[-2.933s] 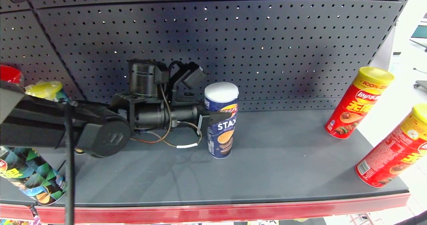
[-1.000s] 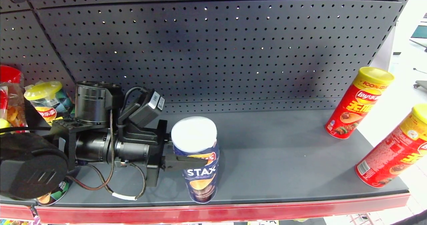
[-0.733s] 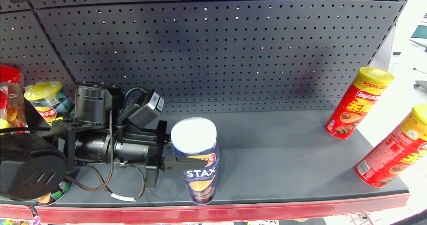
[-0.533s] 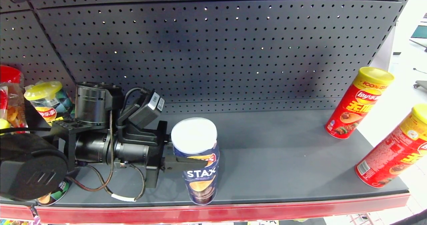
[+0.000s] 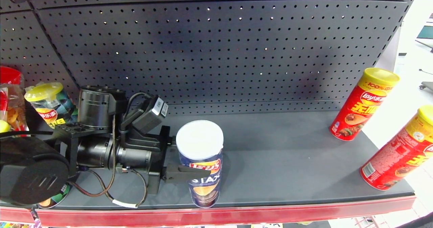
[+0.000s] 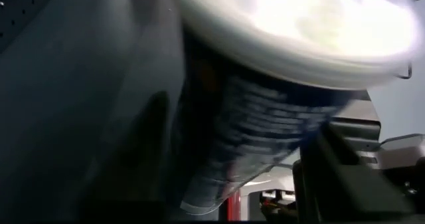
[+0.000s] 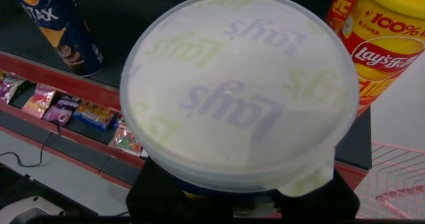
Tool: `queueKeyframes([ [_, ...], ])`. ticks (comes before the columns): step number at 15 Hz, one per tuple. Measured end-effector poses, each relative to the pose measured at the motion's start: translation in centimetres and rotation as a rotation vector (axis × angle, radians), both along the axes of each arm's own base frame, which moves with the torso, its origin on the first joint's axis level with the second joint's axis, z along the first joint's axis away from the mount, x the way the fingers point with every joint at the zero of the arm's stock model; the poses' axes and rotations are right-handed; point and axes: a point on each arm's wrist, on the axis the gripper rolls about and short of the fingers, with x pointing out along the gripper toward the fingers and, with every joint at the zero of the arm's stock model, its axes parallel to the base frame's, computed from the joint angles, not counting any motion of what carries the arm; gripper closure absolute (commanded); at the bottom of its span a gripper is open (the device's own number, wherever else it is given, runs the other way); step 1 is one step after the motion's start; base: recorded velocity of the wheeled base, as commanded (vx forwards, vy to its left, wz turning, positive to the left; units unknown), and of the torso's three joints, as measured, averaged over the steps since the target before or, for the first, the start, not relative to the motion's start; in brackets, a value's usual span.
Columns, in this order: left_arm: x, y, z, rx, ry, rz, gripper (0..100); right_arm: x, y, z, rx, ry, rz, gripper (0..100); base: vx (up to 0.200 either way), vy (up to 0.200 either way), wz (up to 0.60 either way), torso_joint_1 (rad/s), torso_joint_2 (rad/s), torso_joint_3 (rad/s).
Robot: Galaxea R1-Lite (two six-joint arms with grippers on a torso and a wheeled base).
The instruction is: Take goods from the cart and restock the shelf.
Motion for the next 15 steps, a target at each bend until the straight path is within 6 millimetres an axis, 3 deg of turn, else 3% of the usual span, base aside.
queueKeyframes([
  [4,-0.6,0.5,-0.3,0.008,0.007,0.015,0,0.0,0.0,0.2,0.000,-0.005,0.001,100,0.000,0.000,0.00,0.000,0.00,0.000],
  [9,-2.7,2.9,-1.0,0.023,0.037,0.068,0,0.8,0.1,1.8,-0.002,-0.003,0.037,100,0.000,0.000,0.00,0.000,0.00,0.000],
  [15,-6.3,5.4,-1.8,0.037,0.058,0.134,0,6.6,1.7,5.7,-0.062,0.013,0.249,100,0.000,0.000,0.00,0.000,0.00,0.000],
])
